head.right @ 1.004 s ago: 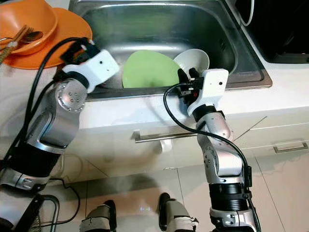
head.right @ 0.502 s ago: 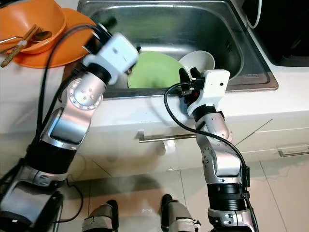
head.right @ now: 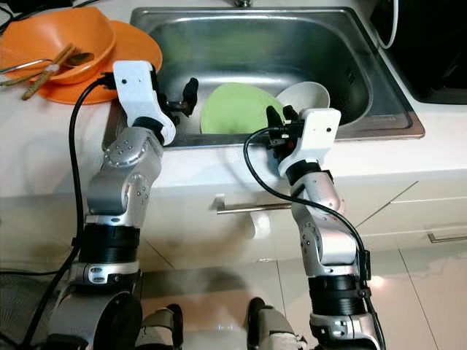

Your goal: Kitchen organization

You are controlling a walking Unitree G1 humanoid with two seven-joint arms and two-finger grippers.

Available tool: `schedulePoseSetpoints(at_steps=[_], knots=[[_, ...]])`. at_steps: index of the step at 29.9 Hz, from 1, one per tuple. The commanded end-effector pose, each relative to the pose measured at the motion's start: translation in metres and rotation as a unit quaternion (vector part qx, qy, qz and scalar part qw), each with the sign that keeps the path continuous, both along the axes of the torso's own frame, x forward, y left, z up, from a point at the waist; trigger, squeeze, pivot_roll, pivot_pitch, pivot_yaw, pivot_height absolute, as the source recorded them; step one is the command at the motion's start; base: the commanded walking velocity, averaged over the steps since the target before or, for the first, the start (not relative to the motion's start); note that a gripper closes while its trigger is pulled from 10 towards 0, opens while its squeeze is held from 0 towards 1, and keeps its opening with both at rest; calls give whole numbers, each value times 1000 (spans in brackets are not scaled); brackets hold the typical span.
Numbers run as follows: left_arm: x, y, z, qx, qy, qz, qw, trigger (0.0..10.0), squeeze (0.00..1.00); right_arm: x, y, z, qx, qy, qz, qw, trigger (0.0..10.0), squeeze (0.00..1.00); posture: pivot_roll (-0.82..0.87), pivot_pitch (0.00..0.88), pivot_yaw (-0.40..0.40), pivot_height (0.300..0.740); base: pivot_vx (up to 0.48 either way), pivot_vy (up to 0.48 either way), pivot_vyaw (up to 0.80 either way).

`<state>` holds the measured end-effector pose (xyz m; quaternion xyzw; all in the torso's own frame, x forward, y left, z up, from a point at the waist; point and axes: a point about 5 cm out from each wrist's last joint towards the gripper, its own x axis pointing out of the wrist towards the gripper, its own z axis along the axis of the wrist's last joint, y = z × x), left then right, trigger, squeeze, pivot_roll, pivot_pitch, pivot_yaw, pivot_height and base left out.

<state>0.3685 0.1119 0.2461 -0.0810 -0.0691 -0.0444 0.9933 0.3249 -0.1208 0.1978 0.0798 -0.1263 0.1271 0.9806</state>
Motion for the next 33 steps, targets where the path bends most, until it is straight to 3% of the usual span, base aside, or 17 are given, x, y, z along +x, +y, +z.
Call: schedulePoseSetpoints(at_steps=[1,8,14,22,33], knots=[[4,7,5,7,-3,16,1000,10000,0,0,1,-1,-2,-3,2,1000,10000,0,39,127,4,740,0,0,0],[10,15,22,45,-18,27,998,10000,0,1,1,0,-1,-4,1,1000,10000,0,42,143,6,740,0,0,0],[20,31,12,79,41,54,995,10000,0,2,-1,0,-1,-4,-3,1000,10000,0,41,162,9,740,0,0,0],[27,39,3,68,92,49,992,10000,0,2,-2,1,-1,-5,-7,1000,10000,0,43,168,10,740,0,0,0],[36,46,13,37,97,52,993,10000,0,2,-2,1,1,-5,-7,1000,10000,0,47,172,10,740,0,0,0]])
